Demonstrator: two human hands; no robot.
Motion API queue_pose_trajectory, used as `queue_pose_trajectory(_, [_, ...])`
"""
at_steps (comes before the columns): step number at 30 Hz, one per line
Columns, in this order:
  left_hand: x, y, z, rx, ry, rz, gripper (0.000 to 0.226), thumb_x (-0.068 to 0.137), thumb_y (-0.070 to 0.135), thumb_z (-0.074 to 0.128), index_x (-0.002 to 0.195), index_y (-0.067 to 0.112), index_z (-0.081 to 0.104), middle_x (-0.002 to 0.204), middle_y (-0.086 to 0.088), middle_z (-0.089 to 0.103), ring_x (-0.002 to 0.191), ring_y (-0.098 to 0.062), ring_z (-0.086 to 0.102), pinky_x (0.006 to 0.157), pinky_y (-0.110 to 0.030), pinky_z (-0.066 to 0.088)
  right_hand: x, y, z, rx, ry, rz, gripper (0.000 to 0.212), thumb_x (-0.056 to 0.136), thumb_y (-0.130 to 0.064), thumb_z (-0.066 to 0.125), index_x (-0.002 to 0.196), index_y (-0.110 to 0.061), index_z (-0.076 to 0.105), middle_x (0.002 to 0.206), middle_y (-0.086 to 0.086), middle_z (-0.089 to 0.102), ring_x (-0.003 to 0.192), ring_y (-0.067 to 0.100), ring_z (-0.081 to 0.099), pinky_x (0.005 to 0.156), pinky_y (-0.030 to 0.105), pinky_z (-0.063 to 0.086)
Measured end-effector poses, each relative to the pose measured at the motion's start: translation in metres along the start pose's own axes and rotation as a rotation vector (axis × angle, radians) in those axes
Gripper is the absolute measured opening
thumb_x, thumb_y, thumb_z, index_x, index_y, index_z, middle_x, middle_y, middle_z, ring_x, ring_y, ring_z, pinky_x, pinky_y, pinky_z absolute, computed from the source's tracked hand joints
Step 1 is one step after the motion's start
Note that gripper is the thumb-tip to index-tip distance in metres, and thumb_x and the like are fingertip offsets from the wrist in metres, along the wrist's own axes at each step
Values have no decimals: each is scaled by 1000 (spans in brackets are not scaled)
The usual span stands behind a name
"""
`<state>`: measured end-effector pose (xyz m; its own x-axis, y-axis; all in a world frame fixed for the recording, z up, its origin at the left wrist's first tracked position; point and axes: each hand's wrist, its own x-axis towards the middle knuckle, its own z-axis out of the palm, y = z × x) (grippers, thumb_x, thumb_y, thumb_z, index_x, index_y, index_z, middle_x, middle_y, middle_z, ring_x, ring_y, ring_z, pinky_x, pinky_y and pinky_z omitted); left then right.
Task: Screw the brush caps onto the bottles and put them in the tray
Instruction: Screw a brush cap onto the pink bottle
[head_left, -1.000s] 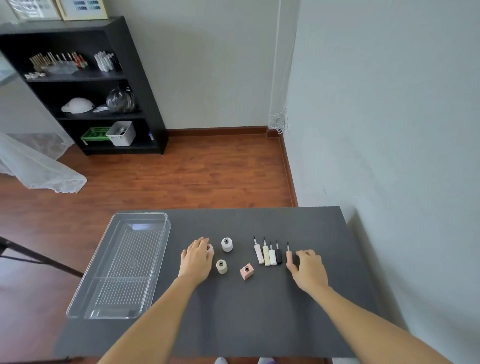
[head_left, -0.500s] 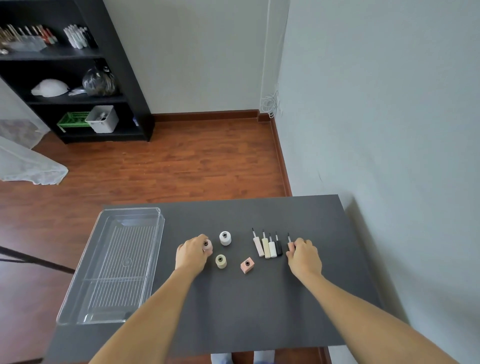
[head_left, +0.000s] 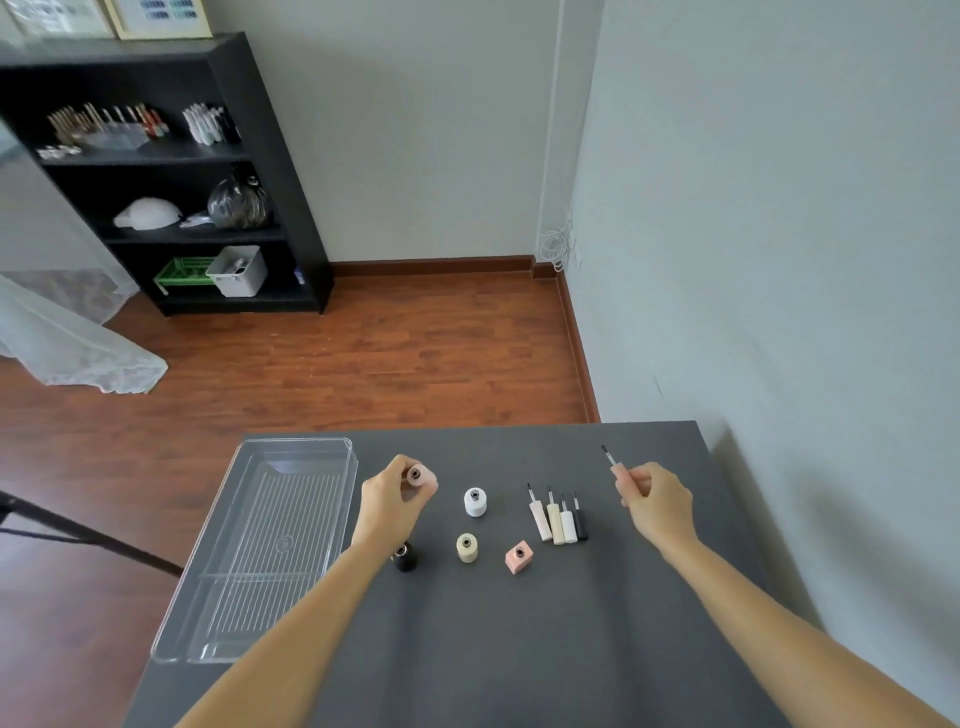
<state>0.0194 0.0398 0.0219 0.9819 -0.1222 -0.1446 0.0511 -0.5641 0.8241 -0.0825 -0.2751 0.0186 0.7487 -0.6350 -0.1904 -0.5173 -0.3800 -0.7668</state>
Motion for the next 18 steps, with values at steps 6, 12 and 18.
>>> queue_pose_trajectory(6, [-7, 18, -5, 11, -24, 43, 9, 83, 20, 71, 78, 20, 64, 80, 8, 74, 77, -5, 70, 67, -9, 47, -16, -51, -19, 245, -39, -95, 27, 86, -45, 69, 78, -19, 69, 67, 2, 72, 61, 15, 67, 68, 28, 56])
queue_pose_trajectory(12, [-34, 4, 15, 100, -33, 3, 9, 80, 18, 66, 74, 20, 61, 75, 7, 71, 75, -15, 67, 66, -27, 53, -35, -71, -20, 510, -121, -103, 15, 81, -35, 78, 78, -21, 75, 68, -1, 69, 60, 8, 61, 62, 23, 54])
queue_pose_trajectory(18, [-46, -20, 34, 274, -66, -119, 1, 84, 10, 58, 83, 11, 59, 80, -2, 67, 72, -24, 54, 59, -29, 42, -41, -74, -21, 554, -129, -95, 6, 84, -31, 76, 79, -27, 76, 70, -3, 68, 63, 9, 60, 64, 25, 53])
